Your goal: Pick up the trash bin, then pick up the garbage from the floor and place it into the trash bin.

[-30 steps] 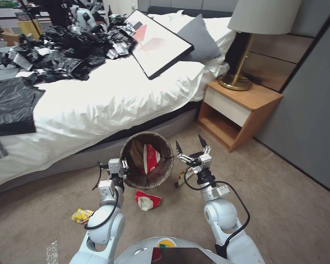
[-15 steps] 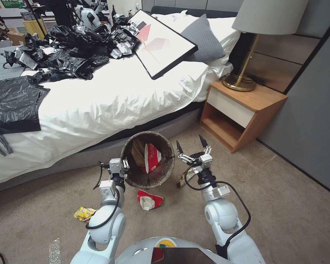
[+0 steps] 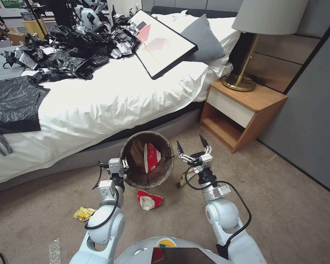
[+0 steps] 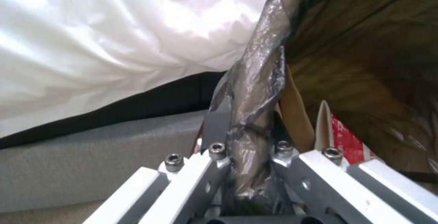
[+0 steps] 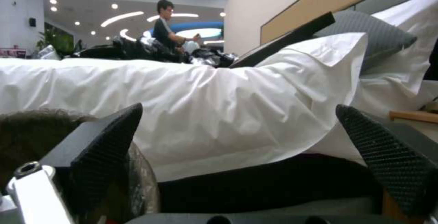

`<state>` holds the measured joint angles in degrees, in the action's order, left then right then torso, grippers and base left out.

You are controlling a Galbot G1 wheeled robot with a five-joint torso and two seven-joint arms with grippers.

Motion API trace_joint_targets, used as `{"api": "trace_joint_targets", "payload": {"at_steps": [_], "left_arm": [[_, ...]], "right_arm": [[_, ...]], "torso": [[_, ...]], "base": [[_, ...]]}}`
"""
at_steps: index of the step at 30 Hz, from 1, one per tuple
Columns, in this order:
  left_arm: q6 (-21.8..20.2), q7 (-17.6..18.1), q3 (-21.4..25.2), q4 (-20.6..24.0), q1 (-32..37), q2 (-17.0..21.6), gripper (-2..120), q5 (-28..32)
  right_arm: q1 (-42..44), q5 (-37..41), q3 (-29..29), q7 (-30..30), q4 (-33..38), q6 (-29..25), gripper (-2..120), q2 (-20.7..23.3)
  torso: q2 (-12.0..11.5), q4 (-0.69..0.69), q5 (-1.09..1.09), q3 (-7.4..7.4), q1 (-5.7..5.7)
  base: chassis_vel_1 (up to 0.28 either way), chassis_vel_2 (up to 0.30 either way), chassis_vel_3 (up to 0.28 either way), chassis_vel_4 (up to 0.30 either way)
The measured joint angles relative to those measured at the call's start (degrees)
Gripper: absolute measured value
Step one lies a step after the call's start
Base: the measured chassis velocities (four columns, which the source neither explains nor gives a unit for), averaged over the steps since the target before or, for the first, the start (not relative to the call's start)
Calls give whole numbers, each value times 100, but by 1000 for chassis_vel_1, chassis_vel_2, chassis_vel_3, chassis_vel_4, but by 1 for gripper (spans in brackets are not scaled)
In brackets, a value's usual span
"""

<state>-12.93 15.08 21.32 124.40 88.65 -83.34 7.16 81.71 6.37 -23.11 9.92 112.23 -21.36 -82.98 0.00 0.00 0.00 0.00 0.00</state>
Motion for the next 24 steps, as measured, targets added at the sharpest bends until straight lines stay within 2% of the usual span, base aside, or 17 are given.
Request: {"api": "trace_joint_targets", "payload": {"at_steps": [8, 16, 18, 19, 20, 22, 23, 24], "left_arm": [[-6, 15, 65, 57, -2, 11, 2, 67], [-8, 107, 125, 146, 44, 15, 2, 82], [-8, 112, 146, 181, 66, 19, 2, 86], [-8, 116, 163, 193, 83, 21, 2, 86], [-8, 116, 163, 193, 83, 21, 2, 86], [-6, 122, 178, 204, 108, 22, 2, 86], [-6, 122, 178, 204, 108, 22, 2, 86], [-5, 129, 185, 207, 120, 17, 2, 83]], "right_arm": [[-1, 28, -121, -49, 94, 23, 100, 5], [-79, -25, -241, -397, 44, 105, 100, -1], [-143, -54, -229, -680, 15, 296, 100, 15], [-212, -51, -165, -1077, -27, 568, 100, 27], [-212, -51, -165, -1077, -27, 568, 100, 27], [-353, 52, -43, -1770, -104, 1315, 100, 73], [-353, 52, -43, -1770, -104, 1315, 100, 73], [-480, 305, 52, -2133, -212, 1772, 100, 122]], "torso": [[0, 1, 0, 0, 0], [0, 0, 0, 0, 0], [0, 0, 0, 0, 0], [0, 0, 0, 0, 0], [0, 0, 0, 0, 0], [0, 1, 0, 0, 0], [0, 1, 0, 0, 0], [0, 0, 0, 0, 0]], "base": [[0, 0, 0, 0], [0, 0, 0, 0], [0, 0, 0, 0], [0, 0, 0, 0], [0, 0, 0, 0], [0, 0, 0, 0], [0, 0, 0, 0], [0, 0, 0, 0]]}}
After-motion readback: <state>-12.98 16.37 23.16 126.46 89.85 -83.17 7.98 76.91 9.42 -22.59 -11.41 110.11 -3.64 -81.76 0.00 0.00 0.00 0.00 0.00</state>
